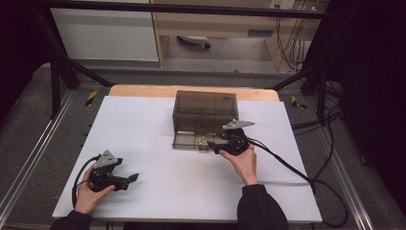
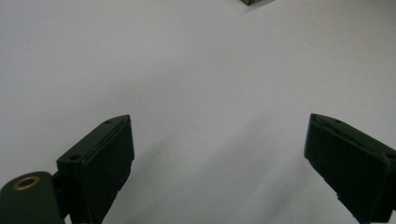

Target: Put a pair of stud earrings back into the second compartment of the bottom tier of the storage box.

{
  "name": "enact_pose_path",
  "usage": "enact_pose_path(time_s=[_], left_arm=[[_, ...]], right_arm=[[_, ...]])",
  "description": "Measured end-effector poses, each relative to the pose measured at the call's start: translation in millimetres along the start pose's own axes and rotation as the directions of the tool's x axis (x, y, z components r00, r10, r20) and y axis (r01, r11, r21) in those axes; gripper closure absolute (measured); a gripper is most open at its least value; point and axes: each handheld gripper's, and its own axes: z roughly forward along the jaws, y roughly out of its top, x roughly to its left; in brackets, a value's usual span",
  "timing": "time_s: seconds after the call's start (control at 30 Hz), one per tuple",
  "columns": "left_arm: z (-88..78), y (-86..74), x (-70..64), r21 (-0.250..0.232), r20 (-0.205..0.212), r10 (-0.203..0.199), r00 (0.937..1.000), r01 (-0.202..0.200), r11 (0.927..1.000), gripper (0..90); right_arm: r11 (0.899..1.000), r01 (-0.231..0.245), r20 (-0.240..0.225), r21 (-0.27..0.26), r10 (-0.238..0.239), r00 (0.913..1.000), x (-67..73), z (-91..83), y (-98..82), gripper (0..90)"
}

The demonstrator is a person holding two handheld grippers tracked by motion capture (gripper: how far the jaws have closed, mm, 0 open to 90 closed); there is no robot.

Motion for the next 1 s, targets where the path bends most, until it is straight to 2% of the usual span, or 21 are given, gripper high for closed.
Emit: enact_pose_path(time_s=[0.1, 0.27, 0.43, 0.53, 0.83, 1.0], left_arm=[[0.1, 0.0, -0.1, 0.001, 0.001, 0.000, 1.0000, 0.000, 1.0000, 8.2], [0.2, 0.0, -0.3, 0.001, 0.001, 0.000, 1.0000, 0.000, 1.0000, 8.2], [0.4, 0.0, -0.2, 0.002, 0.001, 0.000, 1.0000, 0.000, 1.0000, 8.2], [0.4, 0.0, -0.3, 0.003, 0.000, 0.002, 1.0000, -0.002, 1.0000, 8.2], [0.3, 0.1, -0.5, 0.003, 0.000, 0.001, 1.0000, -0.001, 1.0000, 8.1], [0.6, 0.1, -0.9, 0.006, 0.002, 0.003, 1.0000, -0.003, 1.0000, 8.1]], right_arm=[[1.000, 0.012, 0.004, -0.013, -0.012, 0.9999, -4.4, -9.1, -3.9, 25.9], [1.000, 0.003, -0.006, -0.018, -0.003, 1.0000, -9.7, -22.0, -11.2, 15.0], [1.000, -0.004, -0.008, -0.027, 0.003, 1.0000, -14.0, -33.7, -19.1, 8.0], [0.999, -0.014, -0.009, -0.038, 0.014, 0.9999, -17.0, -39.9, -24.5, 5.1], [0.999, -0.028, -0.004, -0.026, 0.028, 0.9996, -24.1, -52.2, -42.5, 1.0], [0.999, -0.019, -0.019, -0.035, 0.018, 0.9996, -28.2, -58.1, -56.1, 0.9]])
